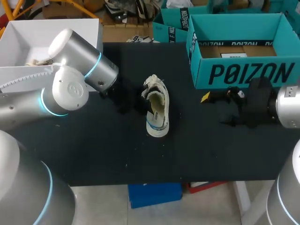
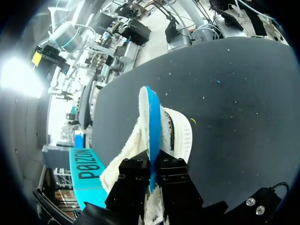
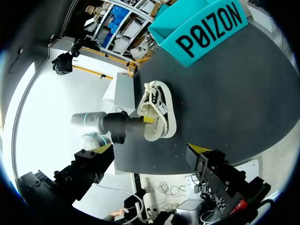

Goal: Take the shoe out of the shoebox, open the shoe tongue, remove and reinsert the insole, then place the shoe into the shoebox

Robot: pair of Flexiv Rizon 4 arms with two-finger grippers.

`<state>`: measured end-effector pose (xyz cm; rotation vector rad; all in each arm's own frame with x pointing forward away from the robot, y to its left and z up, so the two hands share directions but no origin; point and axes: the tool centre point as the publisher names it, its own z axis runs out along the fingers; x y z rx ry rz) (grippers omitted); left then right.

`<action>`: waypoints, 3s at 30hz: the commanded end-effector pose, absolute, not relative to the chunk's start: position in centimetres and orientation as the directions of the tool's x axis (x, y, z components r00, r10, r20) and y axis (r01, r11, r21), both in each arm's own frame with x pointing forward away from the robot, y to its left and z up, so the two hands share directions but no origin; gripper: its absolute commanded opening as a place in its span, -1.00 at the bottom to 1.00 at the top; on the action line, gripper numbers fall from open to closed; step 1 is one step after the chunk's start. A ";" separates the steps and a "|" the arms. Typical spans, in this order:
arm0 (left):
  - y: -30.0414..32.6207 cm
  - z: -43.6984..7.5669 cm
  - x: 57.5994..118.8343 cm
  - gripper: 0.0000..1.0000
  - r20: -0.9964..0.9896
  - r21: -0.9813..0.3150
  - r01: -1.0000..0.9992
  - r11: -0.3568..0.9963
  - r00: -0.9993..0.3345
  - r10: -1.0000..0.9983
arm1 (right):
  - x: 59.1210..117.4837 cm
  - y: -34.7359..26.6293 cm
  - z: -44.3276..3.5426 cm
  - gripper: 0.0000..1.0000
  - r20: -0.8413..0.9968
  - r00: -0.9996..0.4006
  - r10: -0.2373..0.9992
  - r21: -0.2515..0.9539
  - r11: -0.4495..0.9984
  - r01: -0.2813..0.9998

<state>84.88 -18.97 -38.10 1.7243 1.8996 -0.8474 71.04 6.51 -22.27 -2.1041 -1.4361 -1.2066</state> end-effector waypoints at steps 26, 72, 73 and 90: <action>-19.6 -35.5 80.5 -0.63 -0.744 -0.163 0.984 -0.067 -0.078 0.663 | 71.0 6.5 -22.2 1.00 0.784 0.138 0.606 0.188 -0.443 0.877; -19.9 -38.0 84.1 -1.00 -0.678 -0.095 0.995 0.038 -0.092 0.730 | 71.0 6.5 -22.2 1.00 0.784 0.138 0.606 0.188 -0.443 0.877; -19.9 -38.1 84.2 -1.00 -0.677 -0.095 0.995 0.040 -0.094 0.730 | 71.0 6.5 -22.2 1.00 0.784 0.138 0.606 0.188 -0.443 0.877; -21.5 -37.3 85.4 -1.00 -0.691 -0.087 0.994 0.071 -0.112 0.714 | 71.0 6.5 -22.2 1.00 0.784 0.138 0.606 0.188 -0.443 0.877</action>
